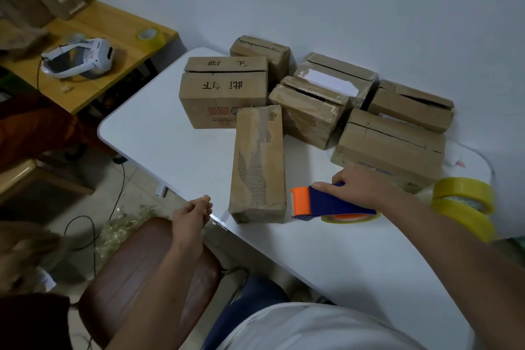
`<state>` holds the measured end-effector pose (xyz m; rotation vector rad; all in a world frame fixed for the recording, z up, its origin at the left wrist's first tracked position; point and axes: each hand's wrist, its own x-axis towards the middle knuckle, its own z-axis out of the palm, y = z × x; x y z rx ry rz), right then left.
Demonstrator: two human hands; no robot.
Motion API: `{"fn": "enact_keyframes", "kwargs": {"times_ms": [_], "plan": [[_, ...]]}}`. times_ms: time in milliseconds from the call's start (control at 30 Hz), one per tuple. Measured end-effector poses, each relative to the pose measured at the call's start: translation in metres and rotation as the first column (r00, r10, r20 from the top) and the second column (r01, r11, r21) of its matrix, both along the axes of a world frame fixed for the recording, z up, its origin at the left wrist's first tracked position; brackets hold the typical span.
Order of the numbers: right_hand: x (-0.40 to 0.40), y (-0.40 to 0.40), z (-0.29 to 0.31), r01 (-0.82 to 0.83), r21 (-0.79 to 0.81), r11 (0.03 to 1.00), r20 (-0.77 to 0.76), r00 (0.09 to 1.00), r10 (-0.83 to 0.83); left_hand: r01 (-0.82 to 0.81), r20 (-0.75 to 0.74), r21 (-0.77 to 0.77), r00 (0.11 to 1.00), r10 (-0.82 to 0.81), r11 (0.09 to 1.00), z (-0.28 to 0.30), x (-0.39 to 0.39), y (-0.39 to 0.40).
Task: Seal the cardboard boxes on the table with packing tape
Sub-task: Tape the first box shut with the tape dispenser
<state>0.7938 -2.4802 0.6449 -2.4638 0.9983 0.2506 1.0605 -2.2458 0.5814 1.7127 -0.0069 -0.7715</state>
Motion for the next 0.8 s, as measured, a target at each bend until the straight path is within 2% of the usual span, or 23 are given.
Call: {"fn": "enact_keyframes", "kwargs": {"times_ms": [233, 433, 800], "plan": [[-0.007, 0.004, -0.012, 0.005, -0.081, 0.997, 0.023, 1.000, -0.004, 0.012, 0.027, 0.068, 1.000, -0.014, 0.998, -0.011, -0.014, -0.002], [-0.007, 0.007, -0.021, 0.051, -0.068, 0.996, 0.035, 0.998, -0.049, 0.064, 0.081, 0.155, 0.994, -0.077, 0.986, -0.013, -0.023, -0.006], [0.006, 0.012, -0.041, 0.117, -0.078, 0.990, -0.102, 0.987, -0.124, 0.119, 0.067, 0.185, 0.989, -0.133, 0.975, -0.024, -0.025, -0.010]]}}
